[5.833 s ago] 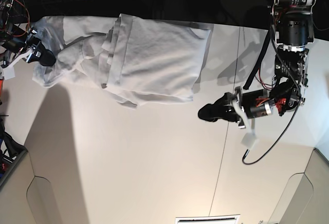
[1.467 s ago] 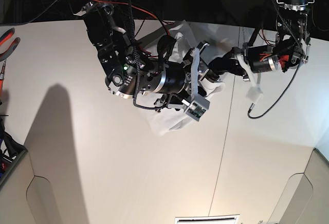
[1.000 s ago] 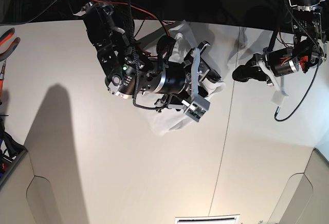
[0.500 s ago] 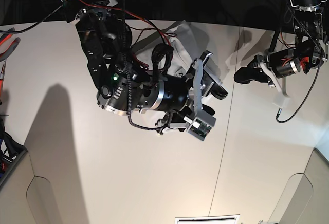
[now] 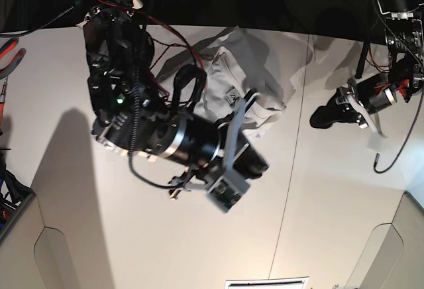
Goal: Layout the t-shirt on the table in an organized manner, then fold the t-shirt properly
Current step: 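Fold the bundle over with the right gripper toward the left gripper, then press and tuck the folded bundle with both grippers, then grasp the bundle with the right gripper and withdraw the left gripper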
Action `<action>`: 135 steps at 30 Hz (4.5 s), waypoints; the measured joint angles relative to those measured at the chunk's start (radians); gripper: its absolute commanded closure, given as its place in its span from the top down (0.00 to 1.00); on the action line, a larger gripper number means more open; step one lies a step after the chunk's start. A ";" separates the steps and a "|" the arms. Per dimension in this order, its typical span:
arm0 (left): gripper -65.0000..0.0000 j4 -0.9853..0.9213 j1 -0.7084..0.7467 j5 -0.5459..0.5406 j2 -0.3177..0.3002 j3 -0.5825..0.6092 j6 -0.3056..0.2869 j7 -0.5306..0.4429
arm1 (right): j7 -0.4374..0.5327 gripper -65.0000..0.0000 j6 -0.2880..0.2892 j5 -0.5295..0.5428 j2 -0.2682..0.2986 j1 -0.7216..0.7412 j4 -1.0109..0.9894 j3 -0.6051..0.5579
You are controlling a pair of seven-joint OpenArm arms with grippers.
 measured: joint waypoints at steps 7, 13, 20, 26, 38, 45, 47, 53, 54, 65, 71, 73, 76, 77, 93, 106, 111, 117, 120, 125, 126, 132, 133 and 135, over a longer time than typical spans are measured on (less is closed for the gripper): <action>0.00 0.067 -0.069 -0.109 -0.002 -0.091 -0.001 -0.016 | 0.003 0.00 -0.046 -0.001 -0.003 -0.015 0.007 0.289; 0.00 0.087 -0.096 -0.159 0.034 0.036 -0.001 -0.002 | 0.007 0.00 -0.051 0.060 0.000 -0.065 -0.097 0.464; 0.00 0.107 -0.160 -0.220 0.147 0.280 0.000 0.100 | 0.007 0.00 -0.036 0.114 0.005 -0.109 -0.236 0.514; 0.00 0.217 -0.158 -0.039 0.205 0.468 -0.001 0.095 | 0.010 0.00 -0.034 0.115 0.005 -0.120 -0.327 0.513; 0.00 0.150 -0.147 0.500 0.188 0.563 0.008 -0.196 | 0.011 0.00 -0.029 0.114 0.005 -0.122 -0.365 0.498; 0.00 0.053 -0.098 0.497 0.186 0.562 0.008 -0.343 | 0.011 0.00 -0.029 0.120 0.005 -0.140 -0.374 0.480; 0.00 0.037 -0.088 0.518 0.186 0.562 0.007 -0.364 | 0.012 0.00 -0.029 0.170 0.006 -0.135 -0.374 0.480; 0.00 0.028 -0.088 0.603 0.186 0.562 0.003 -0.418 | 0.013 0.00 0.012 0.264 0.006 -0.131 -0.362 0.475; 0.00 0.028 -0.088 0.616 0.186 0.562 0.003 -0.428 | 0.013 0.00 0.012 0.264 0.006 -0.131 -0.359 0.471; 0.00 0.028 -0.088 0.701 0.187 0.562 0.046 -0.481 | 0.076 0.00 0.008 0.075 0.005 -0.131 -0.357 0.301; 0.00 0.028 -0.088 0.744 0.189 0.563 0.080 -0.489 | 0.112 0.00 -0.004 0.039 0.033 -0.131 -0.423 0.305; 0.00 0.028 -0.088 0.745 0.188 0.563 0.082 -0.488 | 0.172 0.00 -0.005 0.022 0.046 -0.130 -0.485 0.305; 0.00 0.028 -0.088 0.751 0.189 0.563 0.082 -0.488 | 0.264 0.00 -0.031 -0.003 0.055 -0.126 -0.614 0.305; 0.00 0.028 -0.088 0.752 0.189 0.563 0.083 -0.488 | 0.291 0.00 -0.035 0.005 0.060 -0.124 -0.655 0.305; 0.00 0.084 -0.137 0.661 0.188 0.496 0.097 -0.411 | 0.107 0.00 -0.050 0.057 0.080 -0.128 -0.560 0.305; 0.00 0.273 -0.146 0.318 0.183 0.424 0.021 -0.074 | 0.093 0.00 -0.048 0.128 0.083 -0.121 -0.269 0.305; 0.00 0.299 -0.121 0.169 0.183 0.424 0.004 0.011 | 0.114 0.00 -0.048 0.100 0.083 -0.081 -0.291 0.305; 0.00 0.299 -0.023 0.124 0.185 0.426 0.003 0.043 | 0.156 0.00 -0.024 0.106 0.083 0.023 -0.445 0.296; 0.00 0.299 0.006 0.126 0.185 0.425 0.003 0.032 | 0.159 0.00 -0.003 0.130 0.082 0.080 -0.569 0.277; 0.00 0.299 0.079 0.183 0.185 0.425 0.003 0.011 | 0.248 0.00 0.017 0.136 0.080 0.134 -0.760 0.221; 0.00 0.299 0.096 0.218 0.185 0.426 0.003 -0.009 | 0.273 0.00 0.021 0.134 0.080 0.137 -0.789 0.209; 0.00 0.274 0.127 0.398 0.186 0.425 0.002 -0.163 | 0.404 0.00 0.031 0.024 0.060 0.147 -0.892 0.176; 0.00 0.250 0.127 0.424 0.186 0.425 0.002 -0.182 | 0.429 0.00 0.032 0.004 0.054 0.150 -0.908 0.176; 0.00 0.187 0.128 0.470 0.186 0.425 0.002 -0.228 | 0.477 0.00 0.024 -0.026 0.045 0.150 -0.940 0.175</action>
